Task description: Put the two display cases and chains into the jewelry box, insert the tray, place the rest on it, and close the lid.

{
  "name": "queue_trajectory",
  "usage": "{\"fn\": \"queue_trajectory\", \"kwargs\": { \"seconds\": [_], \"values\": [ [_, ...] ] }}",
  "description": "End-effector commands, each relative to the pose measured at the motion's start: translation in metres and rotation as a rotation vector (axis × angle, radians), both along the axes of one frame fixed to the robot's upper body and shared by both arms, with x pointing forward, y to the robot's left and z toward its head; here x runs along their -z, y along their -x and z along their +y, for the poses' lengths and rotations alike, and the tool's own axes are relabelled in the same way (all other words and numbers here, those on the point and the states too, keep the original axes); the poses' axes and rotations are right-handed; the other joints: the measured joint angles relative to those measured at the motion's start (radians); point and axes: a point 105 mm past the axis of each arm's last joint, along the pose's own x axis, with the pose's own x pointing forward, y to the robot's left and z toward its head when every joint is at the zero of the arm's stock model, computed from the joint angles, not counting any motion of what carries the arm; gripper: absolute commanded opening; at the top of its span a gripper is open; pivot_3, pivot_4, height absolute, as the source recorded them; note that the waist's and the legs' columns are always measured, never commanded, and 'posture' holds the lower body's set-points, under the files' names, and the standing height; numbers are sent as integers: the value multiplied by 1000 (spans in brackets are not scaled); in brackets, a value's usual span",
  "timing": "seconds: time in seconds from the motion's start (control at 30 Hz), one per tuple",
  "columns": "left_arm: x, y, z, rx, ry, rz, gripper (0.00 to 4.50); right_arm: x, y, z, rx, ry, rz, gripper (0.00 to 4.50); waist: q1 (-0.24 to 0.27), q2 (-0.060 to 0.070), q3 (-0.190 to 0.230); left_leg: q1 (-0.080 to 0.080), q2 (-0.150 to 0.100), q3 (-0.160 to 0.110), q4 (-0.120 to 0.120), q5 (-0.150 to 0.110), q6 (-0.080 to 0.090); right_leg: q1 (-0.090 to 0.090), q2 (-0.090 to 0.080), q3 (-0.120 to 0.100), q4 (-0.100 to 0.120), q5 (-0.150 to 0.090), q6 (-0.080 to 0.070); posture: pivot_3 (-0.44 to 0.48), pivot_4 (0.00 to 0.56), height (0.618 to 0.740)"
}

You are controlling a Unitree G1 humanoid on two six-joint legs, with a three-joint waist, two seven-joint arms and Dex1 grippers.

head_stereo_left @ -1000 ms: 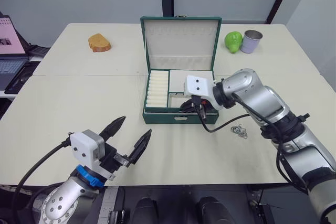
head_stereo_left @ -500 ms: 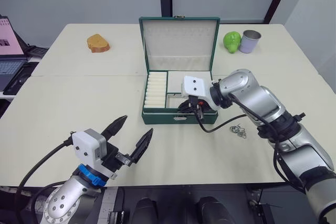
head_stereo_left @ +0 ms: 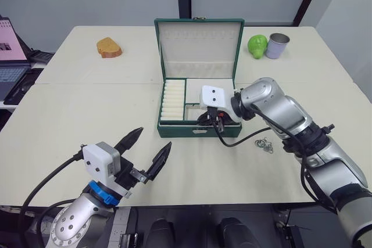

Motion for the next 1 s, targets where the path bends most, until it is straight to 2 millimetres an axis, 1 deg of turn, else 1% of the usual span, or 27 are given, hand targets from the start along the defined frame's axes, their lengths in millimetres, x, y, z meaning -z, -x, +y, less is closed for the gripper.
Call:
{"fn": "queue_trajectory", "kwargs": {
  "seconds": [0.03, 0.07, 0.2, 0.27, 0.4, 0.5, 0.53, 0.63, 0.67, 0.73, 0.87, 0.93, 1.0],
  "values": [
    [-8, 3, -3, 10, -10, -33, 4500, -19, 8, 5, -54, -29, -38, 585, 0, 0, 0, 0, 0, 0, 0, 0, 0, 0, 0, 0, 0, 0, 0, 0, 150, 740],
    [-8, 3, -3, 10, -10, -34, 4500, -20, 8, 5, -56, -29, -41, 725, 0, 0, 0, 0, 0, 0, 0, 0, 0, 0, 0, 0, 0, 0, 0, 0, 150, 740],
    [-9, 2, -3, 12, -11, -36, 4500, -30, 2, 4, -29, -55, -63, 1638, 0, 0, 0, 0, 0, 0, 0, 0, 0, 0, 0, 0, 0, 0, 0, 0, 150, 740],
    [-9, 1, -3, 13, -13, -36, 4500, -36, 0, 4, -22, -84, -70, 2216, 0, 0, 0, 0, 0, 0, 0, 0, 0, 0, 0, 0, 0, 0, 0, 0, 150, 740],
    [-10, 0, -3, 16, -15, -39, 4500, -65, -7, 3, -4, -231, -100, 3232, 0, 0, 0, 0, 0, 0, 0, 0, 0, 0, 0, 0, 0, 0, 0, 0, 150, 740],
    [-10, 0, -4, 21, -17, -38, 4500, -85, -17, 2, 28, -405, -111, 4247, -1, 0, 0, 0, 0, 0, 0, 0, 0, 0, 0, 0, 0, 0, 0, 0, 150, 740],
    [-10, -1, -3, 22, -17, -38, 4500, -89, -20, -2, 35, -456, -105, 4480, -1, 0, 0, 0, 0, 0, 0, 0, 0, 0, 0, 0, 0, 0, 0, 0, 150, 740],
    [-11, -2, -3, 24, -20, -41, 4500, -88, -28, -13, 59, -526, -107, 4480, 1, 0, 0, 0, 0, 0, 0, 0, 0, 0, 0, 0, 0, 0, 0, 0, 150, 740],
    [-11, -3, -3, 25, -20, -43, 4500, -83, -31, -17, 81, -540, -95, 4284, 1, 0, 0, 0, 0, 0, 0, 0, 0, 0, 0, 0, 0, 0, 0, 0, 150, 740],
    [-12, -5, -3, 29, -20, -47, 4500, -71, -37, -21, 120, -557, -68, 3776, 0, 0, 0, 0, 0, 1, 0, 0, 0, 1, 0, 0, 0, 0, 0, 0, 150, 740],
    [-13, -8, -4, 41, -22, -53, 4500, -46, -45, -21, 175, -569, -23, 2457, -5, 0, 0, 0, 0, 0, 0, 0, 0, 0, 0, 0, 0, 0, 0, 0, 150, 740],
    [-13, -9, -4, 44, -25, -54, 4500, -32, -49, -21, 199, -540, -14, 1961, -8, 0, 0, 0, 0, 0, 0, 0, 0, 0, 0, 0, 0, 0, 0, 0, 150, 740],
    [-13, -10, -3, 47, -28, -54, 4500, -22, -53, -21, 225, -514, -7, 1516, -14, 0, 0, 0, 0, 1, 0, 0, 0, 0, 0, 0, 0, 0, 0, 0, 150, 740]
  ]
}}
